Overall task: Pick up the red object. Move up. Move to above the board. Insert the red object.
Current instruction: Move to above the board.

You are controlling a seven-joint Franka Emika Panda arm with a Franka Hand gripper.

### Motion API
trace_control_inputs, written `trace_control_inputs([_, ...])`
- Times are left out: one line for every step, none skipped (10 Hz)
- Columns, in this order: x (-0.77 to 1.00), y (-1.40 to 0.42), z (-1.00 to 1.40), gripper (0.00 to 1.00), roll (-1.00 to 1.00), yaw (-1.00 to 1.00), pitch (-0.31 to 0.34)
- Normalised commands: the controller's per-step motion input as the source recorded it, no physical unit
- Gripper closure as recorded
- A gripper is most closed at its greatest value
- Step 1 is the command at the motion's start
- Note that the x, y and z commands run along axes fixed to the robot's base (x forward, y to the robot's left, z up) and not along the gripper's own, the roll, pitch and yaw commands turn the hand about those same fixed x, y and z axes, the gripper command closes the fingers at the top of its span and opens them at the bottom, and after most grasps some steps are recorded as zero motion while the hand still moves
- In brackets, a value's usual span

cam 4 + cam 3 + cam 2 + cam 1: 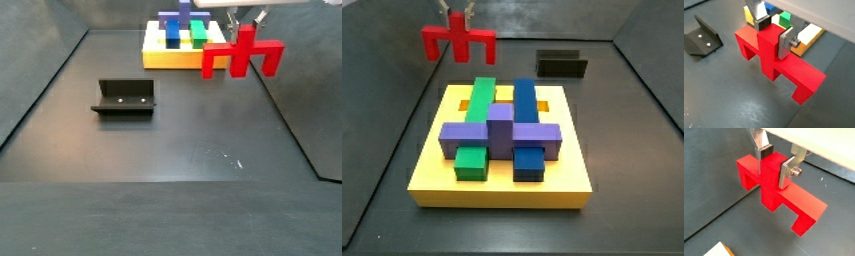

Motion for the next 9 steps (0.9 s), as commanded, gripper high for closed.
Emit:
trace_control_inputs([-0.02,0.0,1.4,1.0,0.0,0.01,0.027])
trace_control_inputs([-0.06,0.0,1.4,1.0,-0.01,0.0,0.028])
trace_control_inputs([0.0,0.0,1.4,1.0,-0.03,0.0,0.013])
trace_control_inputs([0.05,0.0,1.4,1.0,-0.03,0.0,0.05])
trace_control_inputs([0.03,-0.01,0.64,1.0,-0.04,-0.01,0.106])
trace_control_inputs([0.04,0.0,0.18,1.0,-0.03,0.0,0.068])
trace_control_inputs([0.79,-1.4,0.27,1.0,-0.08,-0.06,0.068])
trace_control_inputs([0.79,-1.4,0.25,1.0,-0.01,-0.05,0.101])
trace_control_inputs([0.86,-1.4,0.23,1.0,0.0,-0.02,0.174])
